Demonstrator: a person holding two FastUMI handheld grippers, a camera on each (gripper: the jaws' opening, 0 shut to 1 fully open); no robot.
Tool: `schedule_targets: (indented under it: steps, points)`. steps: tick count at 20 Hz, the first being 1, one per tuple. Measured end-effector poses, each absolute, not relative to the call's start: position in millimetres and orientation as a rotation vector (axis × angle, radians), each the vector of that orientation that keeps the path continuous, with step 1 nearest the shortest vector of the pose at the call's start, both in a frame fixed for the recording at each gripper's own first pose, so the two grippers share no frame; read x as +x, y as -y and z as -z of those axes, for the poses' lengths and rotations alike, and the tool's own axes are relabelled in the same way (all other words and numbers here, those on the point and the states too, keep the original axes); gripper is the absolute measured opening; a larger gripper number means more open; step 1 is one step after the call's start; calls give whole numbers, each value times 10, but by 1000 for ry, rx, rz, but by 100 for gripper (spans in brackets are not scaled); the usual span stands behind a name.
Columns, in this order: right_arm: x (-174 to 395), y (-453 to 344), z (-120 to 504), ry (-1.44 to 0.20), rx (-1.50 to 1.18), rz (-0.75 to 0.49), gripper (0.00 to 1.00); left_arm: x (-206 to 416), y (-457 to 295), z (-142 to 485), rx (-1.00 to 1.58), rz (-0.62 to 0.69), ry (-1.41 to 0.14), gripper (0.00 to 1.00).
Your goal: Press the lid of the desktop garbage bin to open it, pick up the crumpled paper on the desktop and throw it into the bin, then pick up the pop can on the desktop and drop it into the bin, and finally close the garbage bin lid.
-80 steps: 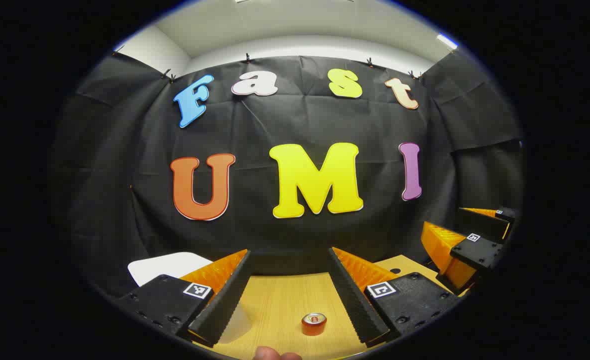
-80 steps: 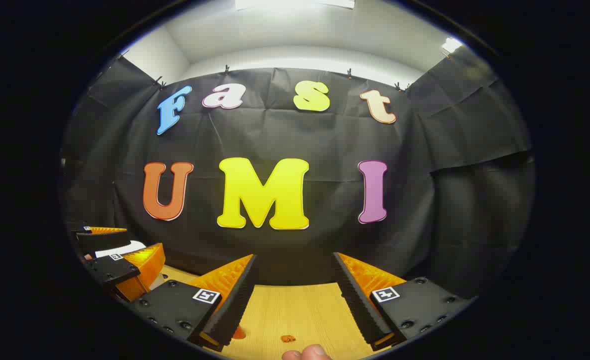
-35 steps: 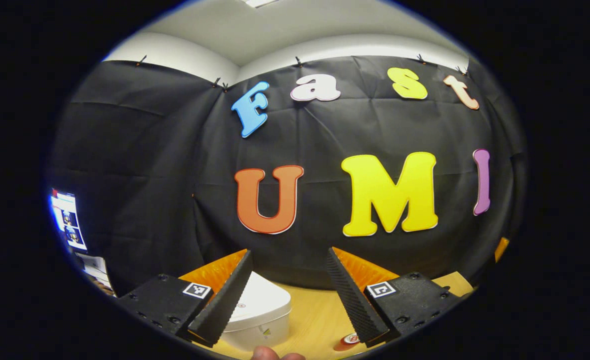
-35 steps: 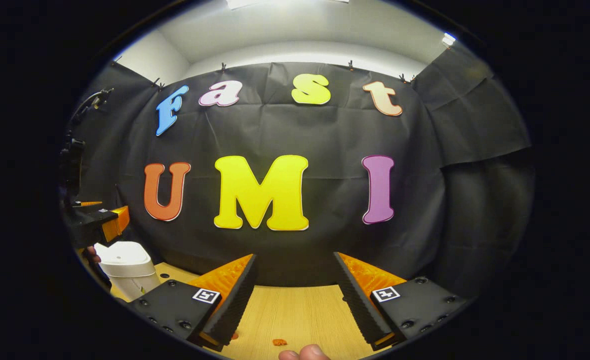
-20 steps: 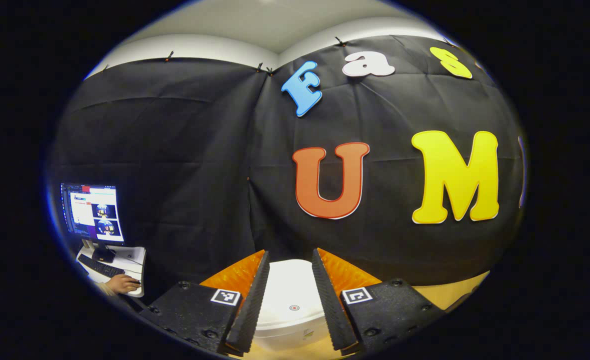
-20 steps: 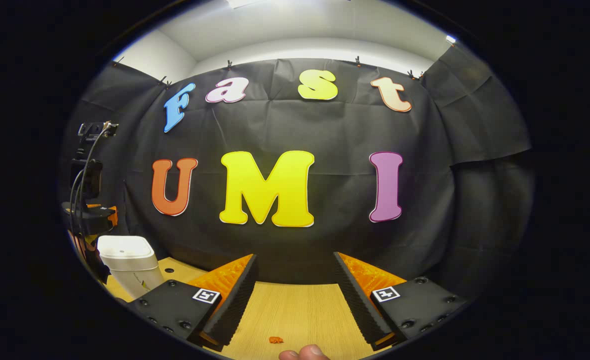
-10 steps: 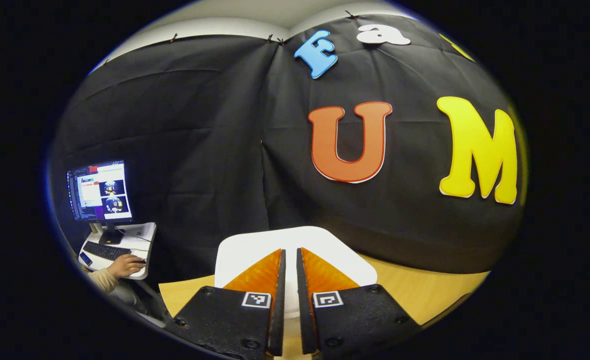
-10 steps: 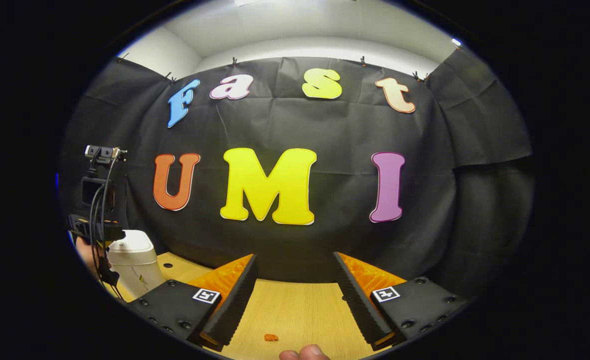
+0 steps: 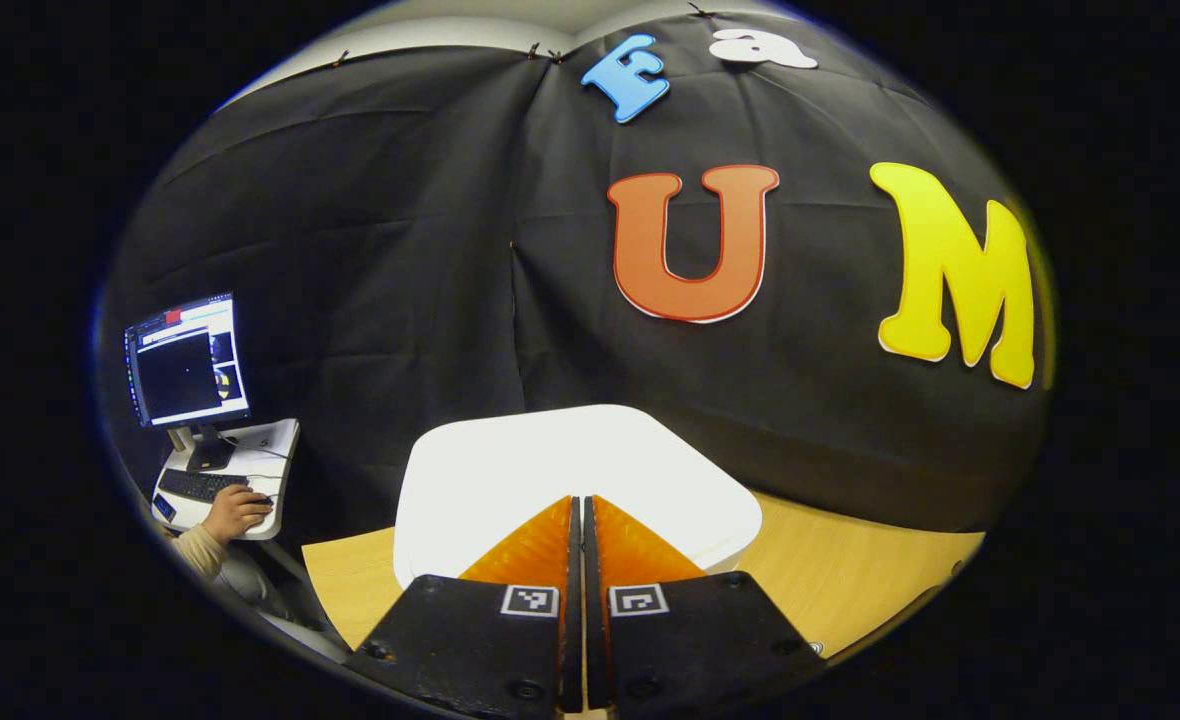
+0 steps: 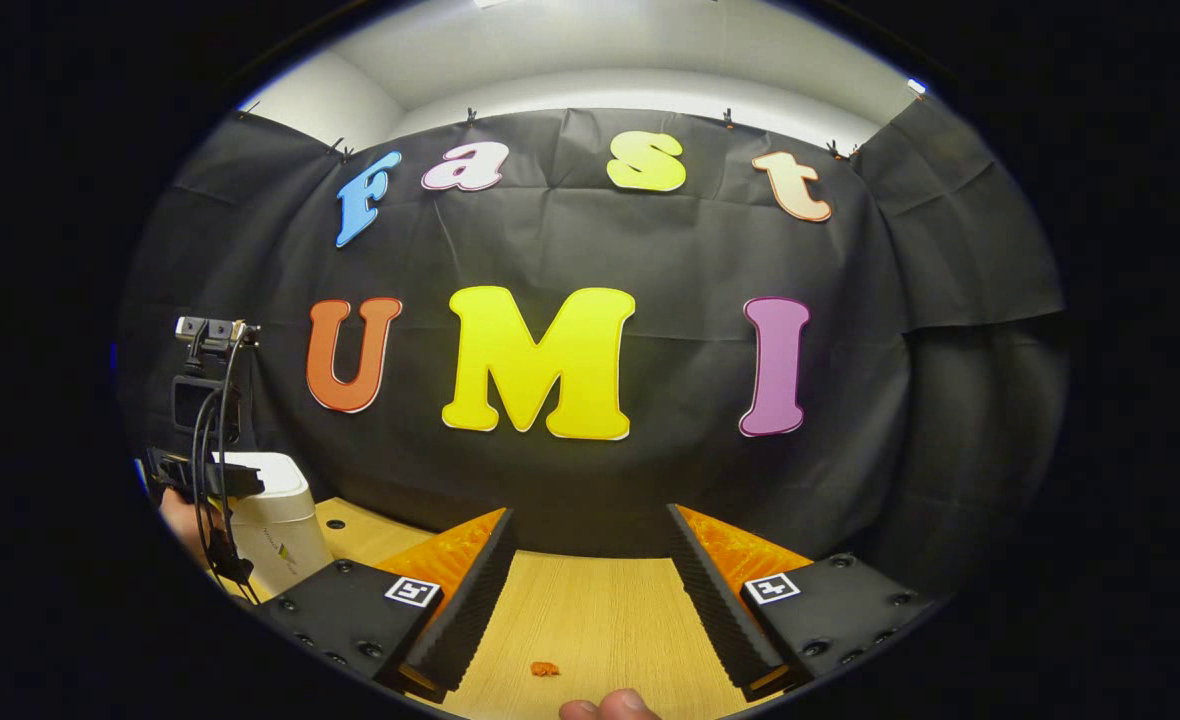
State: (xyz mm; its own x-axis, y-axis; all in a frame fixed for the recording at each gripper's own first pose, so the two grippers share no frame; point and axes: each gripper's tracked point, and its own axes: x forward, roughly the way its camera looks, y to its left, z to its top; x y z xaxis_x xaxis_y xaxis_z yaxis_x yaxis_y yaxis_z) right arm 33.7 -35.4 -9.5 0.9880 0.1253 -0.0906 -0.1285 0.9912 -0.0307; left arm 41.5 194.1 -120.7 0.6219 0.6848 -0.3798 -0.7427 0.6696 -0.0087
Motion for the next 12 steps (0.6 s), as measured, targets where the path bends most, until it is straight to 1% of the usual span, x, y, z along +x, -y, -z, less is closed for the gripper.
schedule_targets:
  steps: [5,8,9,10,12]
  points:
    - [299,352,190,-109,-13,-106,94,414,-1941,1240,-120,-821,-410,4]
    - [274,367,235,-120,3,-93,94,414,-1960,1213,-108,-829,-389,4]
    - [273,381,222,-117,0,-87,93,413,-1944,1176,-75,-820,-387,3]
    - [267,388,208,-111,-3,-85,94,436,-1942,1118,-53,-797,-363,4]
    - [258,396,196,-104,-6,-81,94,508,-1833,969,-62,-743,-314,3]
